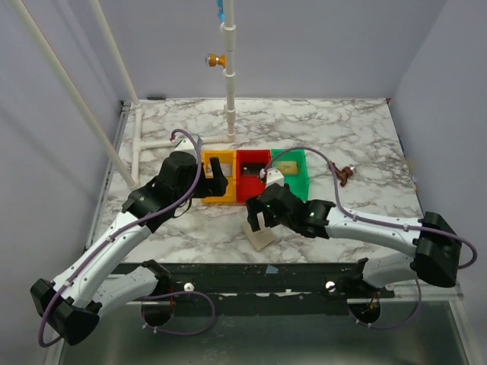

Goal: Take the credit cards out of the card holder
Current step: Open the card holder at the corner of the board.

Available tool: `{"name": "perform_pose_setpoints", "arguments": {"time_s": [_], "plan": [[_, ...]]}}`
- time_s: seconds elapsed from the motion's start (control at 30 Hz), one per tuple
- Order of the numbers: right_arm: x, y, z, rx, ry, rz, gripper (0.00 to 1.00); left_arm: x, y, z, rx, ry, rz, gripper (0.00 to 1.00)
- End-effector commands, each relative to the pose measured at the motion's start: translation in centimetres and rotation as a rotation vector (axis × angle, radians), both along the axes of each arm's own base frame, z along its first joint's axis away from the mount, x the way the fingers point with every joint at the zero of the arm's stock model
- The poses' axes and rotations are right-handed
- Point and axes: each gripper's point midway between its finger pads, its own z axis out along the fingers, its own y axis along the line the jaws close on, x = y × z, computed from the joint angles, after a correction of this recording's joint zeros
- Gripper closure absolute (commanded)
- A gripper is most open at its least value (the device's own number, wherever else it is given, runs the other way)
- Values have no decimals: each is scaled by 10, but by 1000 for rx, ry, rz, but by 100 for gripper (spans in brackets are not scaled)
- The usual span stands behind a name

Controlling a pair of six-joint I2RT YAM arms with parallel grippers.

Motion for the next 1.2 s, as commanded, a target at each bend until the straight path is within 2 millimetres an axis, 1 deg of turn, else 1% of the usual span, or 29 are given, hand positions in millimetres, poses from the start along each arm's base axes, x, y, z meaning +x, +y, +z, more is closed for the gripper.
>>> {"name": "perform_pose_setpoints", "arguments": {"time_s": [0.0, 0.07, 0.17, 0.27, 0.33, 0.4, 0.47, 0.6, 0.73, 0.83, 1.03, 1.1, 1.17], "plan": [[-18, -5, -45, -149, 37, -15, 7, -8, 10, -14, -18, 47, 49, 1], [-21, -1, -56, -166, 55, -3, 17, -10, 13, -18, -16, 59, 59, 1], [-23, 5, -67, -186, 66, 11, 26, -12, 17, -22, -21, 66, 72, 1], [-29, 8, -80, -230, 79, 26, 37, -13, 20, -27, -26, 81, 80, 1], [-31, 7, -88, -270, 83, 23, 38, -14, 22, -31, -24, 88, 86, 1], [-32, 7, -94, -296, 83, 21, 42, -14, 23, -33, -29, 90, 88, 1], [-33, 8, -97, -315, 84, 21, 43, -14, 23, -33, -37, 91, 85, 1], [-31, 10, -101, -347, 70, 7, 44, -13, 20, -36, -38, 98, 75, 1], [-28, 10, -103, -362, 64, -13, 54, -13, 18, -38, -39, 105, 62, 1], [-28, 8, -105, -359, 66, -27, 57, -14, 17, -40, -38, 113, 53, 1], [-27, 9, -98, -329, 61, -45, 75, -17, 15, -49, -36, 142, 50, 1], [-27, 10, -94, -314, 60, -55, 83, -19, 13, -53, -44, 159, 44, 1], [-26, 11, -89, -299, 58, -63, 87, -21, 9, -58, -64, 178, 32, 1]]}}
